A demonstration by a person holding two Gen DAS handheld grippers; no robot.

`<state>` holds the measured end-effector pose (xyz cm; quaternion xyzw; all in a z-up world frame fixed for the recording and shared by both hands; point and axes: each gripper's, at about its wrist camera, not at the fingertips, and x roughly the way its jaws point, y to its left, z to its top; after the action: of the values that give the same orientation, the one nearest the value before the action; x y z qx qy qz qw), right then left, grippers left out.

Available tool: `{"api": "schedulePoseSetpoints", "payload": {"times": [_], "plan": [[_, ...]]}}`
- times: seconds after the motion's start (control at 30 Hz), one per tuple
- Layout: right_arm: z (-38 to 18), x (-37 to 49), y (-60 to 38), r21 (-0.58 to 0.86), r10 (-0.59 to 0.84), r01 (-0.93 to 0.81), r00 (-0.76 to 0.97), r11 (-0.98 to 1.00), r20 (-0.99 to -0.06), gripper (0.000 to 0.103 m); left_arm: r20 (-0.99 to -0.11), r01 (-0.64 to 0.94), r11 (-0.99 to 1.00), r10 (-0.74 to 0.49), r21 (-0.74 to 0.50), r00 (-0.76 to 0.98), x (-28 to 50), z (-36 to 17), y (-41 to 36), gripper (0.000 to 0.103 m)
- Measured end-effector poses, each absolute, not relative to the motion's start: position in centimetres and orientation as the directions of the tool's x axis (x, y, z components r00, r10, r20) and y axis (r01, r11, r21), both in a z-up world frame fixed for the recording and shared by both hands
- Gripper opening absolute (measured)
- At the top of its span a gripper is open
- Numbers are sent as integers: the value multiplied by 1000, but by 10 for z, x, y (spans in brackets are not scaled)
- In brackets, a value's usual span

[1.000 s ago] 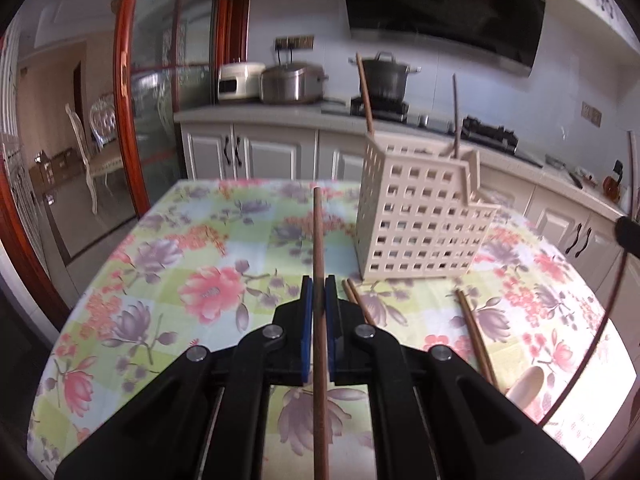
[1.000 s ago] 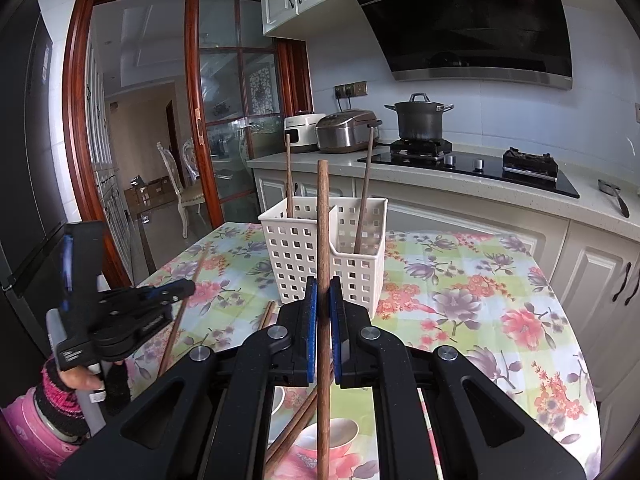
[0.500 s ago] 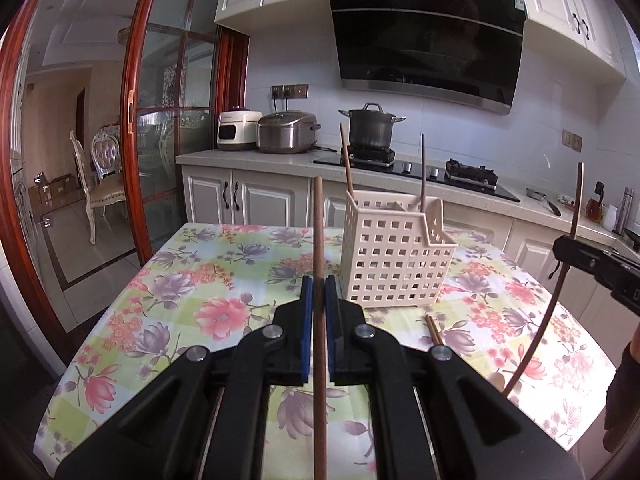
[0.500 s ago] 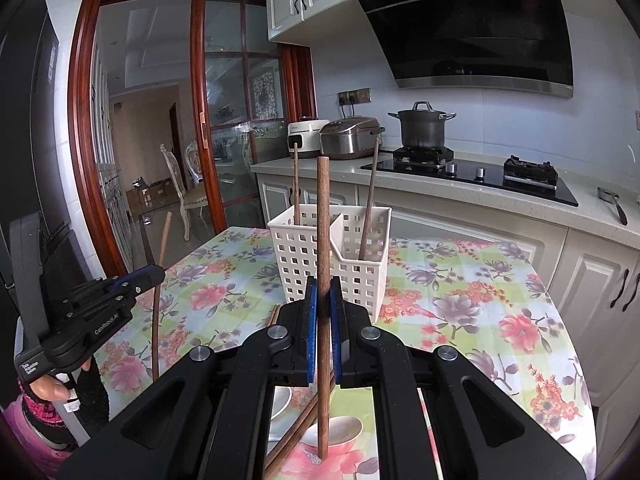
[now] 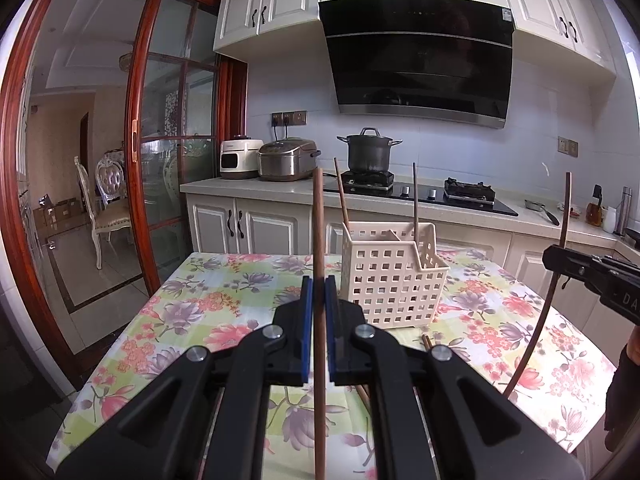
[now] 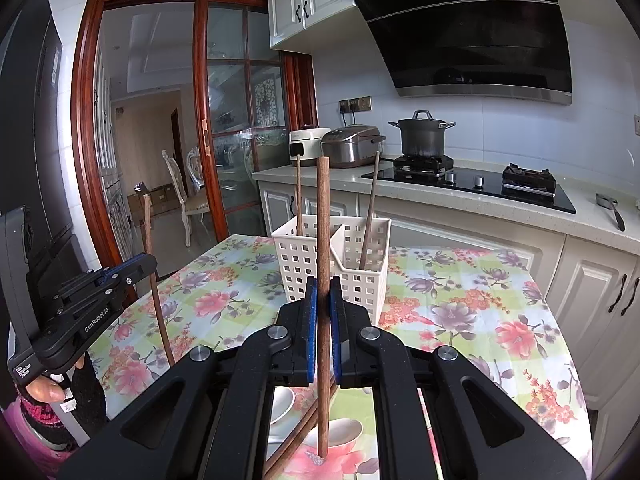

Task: Organize utensils
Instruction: 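Lower both chopsticks into the white caddy from above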

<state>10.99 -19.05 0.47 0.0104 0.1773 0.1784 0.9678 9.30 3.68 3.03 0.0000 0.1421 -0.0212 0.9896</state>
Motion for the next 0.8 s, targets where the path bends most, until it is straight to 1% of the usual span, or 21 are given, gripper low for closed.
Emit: {"api": "schedulePoseSetpoints", "payload": {"times": [0.1,0.4,0.63,0.8], "plan": [[5,109,-190,82,351,-344,874,935,-337,7,-262,38,999,-35,6,964,92,34,36,6],[12,115,-184,56,347,-348,878,936,-329,7,-240,66,998,-62,9,969,97,45,30,6],[27,138,-181,42,346,-350,886,936,-308,7,-229,84,996,-80,8,970,123,62,22,6],[37,162,-180,30,330,-337,895,941,-301,7,-205,99,995,-96,4,974,146,84,13,6]]}}
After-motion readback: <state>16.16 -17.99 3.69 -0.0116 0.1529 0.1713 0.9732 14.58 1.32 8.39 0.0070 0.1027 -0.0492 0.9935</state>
